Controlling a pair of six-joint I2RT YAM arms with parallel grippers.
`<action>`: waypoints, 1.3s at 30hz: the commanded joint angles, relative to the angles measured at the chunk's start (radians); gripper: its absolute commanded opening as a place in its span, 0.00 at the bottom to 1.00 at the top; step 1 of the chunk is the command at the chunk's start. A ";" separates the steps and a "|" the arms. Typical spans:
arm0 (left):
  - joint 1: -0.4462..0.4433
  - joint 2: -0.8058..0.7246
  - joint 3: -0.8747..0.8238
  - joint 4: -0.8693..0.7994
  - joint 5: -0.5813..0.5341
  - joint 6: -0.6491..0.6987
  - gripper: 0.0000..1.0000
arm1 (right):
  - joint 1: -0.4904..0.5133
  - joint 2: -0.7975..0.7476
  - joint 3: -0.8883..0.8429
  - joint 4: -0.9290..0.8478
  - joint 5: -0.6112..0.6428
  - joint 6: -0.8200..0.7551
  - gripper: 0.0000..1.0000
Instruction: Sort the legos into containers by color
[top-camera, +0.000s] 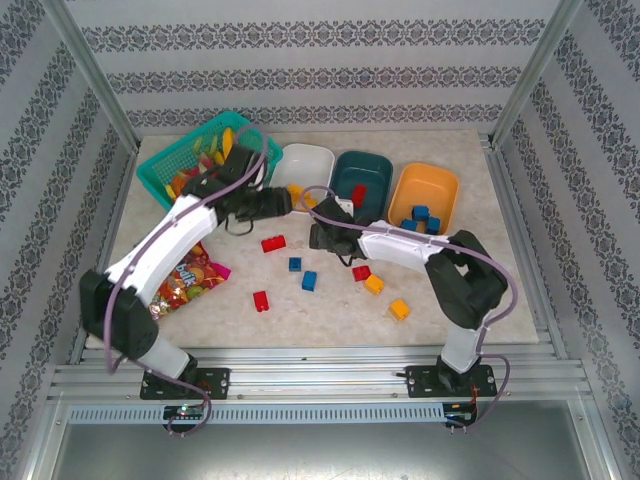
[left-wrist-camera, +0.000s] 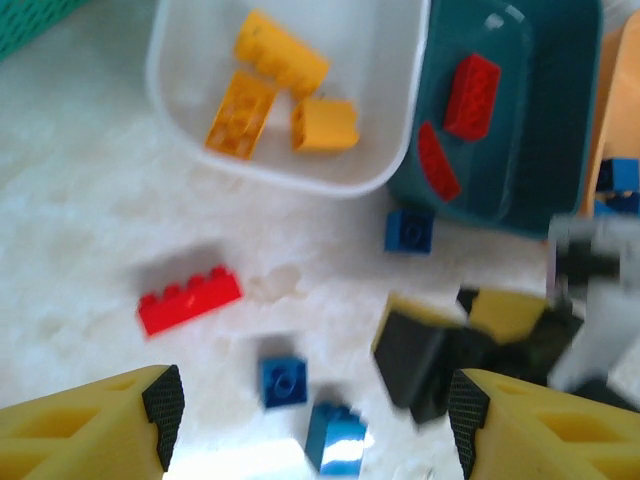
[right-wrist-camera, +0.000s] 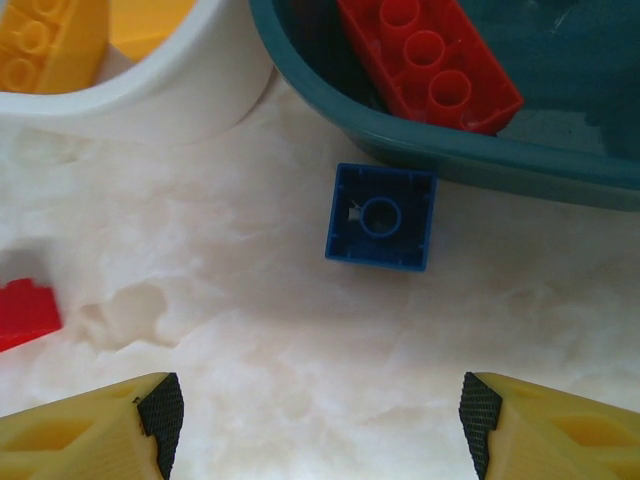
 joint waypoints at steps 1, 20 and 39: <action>0.012 -0.122 -0.164 0.035 -0.027 -0.065 0.73 | 0.005 0.058 0.043 -0.003 0.110 -0.026 0.76; 0.010 -0.575 -0.377 -0.084 -0.040 -0.143 0.72 | -0.038 0.232 0.113 0.048 0.123 -0.037 0.43; -0.026 -0.482 -0.392 0.047 0.111 -0.140 0.71 | 0.071 -0.210 -0.122 -0.029 0.107 0.040 0.18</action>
